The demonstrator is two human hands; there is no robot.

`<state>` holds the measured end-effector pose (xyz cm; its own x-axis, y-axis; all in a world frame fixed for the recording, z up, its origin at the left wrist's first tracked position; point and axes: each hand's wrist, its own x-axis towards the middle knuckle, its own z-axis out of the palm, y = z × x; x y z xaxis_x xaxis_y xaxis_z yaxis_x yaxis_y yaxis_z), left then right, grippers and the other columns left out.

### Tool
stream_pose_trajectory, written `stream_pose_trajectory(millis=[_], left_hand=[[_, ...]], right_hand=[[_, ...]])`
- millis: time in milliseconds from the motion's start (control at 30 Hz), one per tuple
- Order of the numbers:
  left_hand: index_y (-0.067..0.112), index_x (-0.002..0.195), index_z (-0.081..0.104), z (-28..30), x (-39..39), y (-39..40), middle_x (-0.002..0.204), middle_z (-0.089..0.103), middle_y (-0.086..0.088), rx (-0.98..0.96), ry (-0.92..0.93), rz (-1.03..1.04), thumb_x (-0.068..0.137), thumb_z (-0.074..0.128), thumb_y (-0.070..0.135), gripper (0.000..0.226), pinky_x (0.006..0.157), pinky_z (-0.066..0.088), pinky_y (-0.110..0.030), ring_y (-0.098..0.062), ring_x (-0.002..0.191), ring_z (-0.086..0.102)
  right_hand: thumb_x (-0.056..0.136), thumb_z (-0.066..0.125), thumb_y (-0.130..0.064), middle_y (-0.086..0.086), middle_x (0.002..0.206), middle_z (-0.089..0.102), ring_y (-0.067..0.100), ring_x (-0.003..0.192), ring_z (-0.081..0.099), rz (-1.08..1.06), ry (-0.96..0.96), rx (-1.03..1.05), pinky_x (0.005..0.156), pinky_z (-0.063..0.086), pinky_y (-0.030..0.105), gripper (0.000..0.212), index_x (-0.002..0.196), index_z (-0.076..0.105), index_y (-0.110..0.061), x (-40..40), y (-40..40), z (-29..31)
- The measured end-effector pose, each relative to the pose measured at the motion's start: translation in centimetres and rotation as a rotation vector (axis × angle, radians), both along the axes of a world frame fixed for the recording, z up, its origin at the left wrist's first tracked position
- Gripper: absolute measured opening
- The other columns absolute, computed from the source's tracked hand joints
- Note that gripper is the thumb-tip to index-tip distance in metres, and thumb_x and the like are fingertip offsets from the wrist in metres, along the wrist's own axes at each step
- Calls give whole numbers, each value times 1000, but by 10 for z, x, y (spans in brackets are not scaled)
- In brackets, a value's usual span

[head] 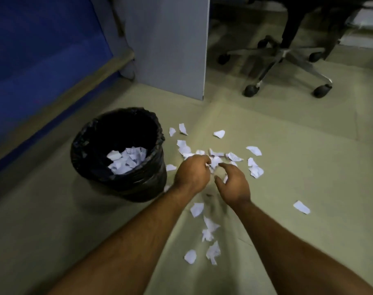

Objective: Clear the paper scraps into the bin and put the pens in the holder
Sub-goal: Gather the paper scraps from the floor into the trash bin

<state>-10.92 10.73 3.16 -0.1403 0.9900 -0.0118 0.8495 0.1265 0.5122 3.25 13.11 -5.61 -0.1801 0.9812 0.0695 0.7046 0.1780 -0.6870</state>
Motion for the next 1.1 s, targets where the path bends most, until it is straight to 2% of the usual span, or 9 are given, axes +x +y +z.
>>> stream_pose_trajectory(millis=[67,167,300,400,500,600,767,967,1100], left_hand=[[15,114,67,-33,2,7,117,68,-6,-54,-26,12,88,53,14,30,89,47,-31,-26,109,61],[15,117,66,-70,1,21,121,65,-7,-110,-27,7,87,55,16,32,94,47,-33,-26,113,59],[11,116,65,-109,-1,54,118,64,-12,-6,-22,37,85,56,14,32,94,45,-35,-31,111,57],[11,119,62,-128,-10,80,119,61,-14,85,18,91,82,59,16,38,95,46,-42,-35,111,57],[8,120,60,-143,-20,110,119,61,-16,148,67,269,76,64,17,45,92,48,-43,-37,110,57],[11,125,56,-152,-30,146,123,59,-13,188,114,439,73,63,29,55,91,47,-41,-34,113,57],[19,142,38,-159,-49,201,149,40,-12,78,123,625,76,60,55,78,109,38,-43,-31,138,38],[24,153,22,-175,-63,226,162,12,-13,-310,172,511,84,37,73,85,120,15,-49,-37,149,9],[23,152,25,-179,-56,214,161,17,-13,-369,279,344,90,30,69,77,119,16,-48,-38,148,12]], right_hand=[[79,51,-48,14,128,62,36,117,58,8,-143,34,99,47,42,64,129,58,-8,11,9,-25],[79,48,-60,19,142,52,38,132,48,9,-289,46,106,42,48,77,137,51,-9,14,27,-50],[85,40,-72,13,156,37,35,144,33,-7,-395,18,116,25,49,85,147,41,-15,17,38,-98],[86,39,-74,14,158,31,37,145,29,3,-510,60,117,19,51,85,149,40,-18,12,40,-113],[86,38,-75,12,162,24,36,148,24,3,-515,54,119,16,50,86,152,35,-20,15,40,-114],[85,41,-74,10,162,24,34,149,22,-16,-455,58,120,16,50,85,151,36,-21,15,41,-113],[84,39,-76,8,163,21,31,150,19,-13,-460,24,121,15,49,86,152,34,-24,15,42,-110],[84,36,-77,7,164,18,30,151,16,-12,-483,7,122,13,48,87,153,31,-25,15,45,-106],[83,38,-76,8,164,19,31,151,16,-4,-476,-10,121,15,50,88,153,32,-24,17,45,-106]])
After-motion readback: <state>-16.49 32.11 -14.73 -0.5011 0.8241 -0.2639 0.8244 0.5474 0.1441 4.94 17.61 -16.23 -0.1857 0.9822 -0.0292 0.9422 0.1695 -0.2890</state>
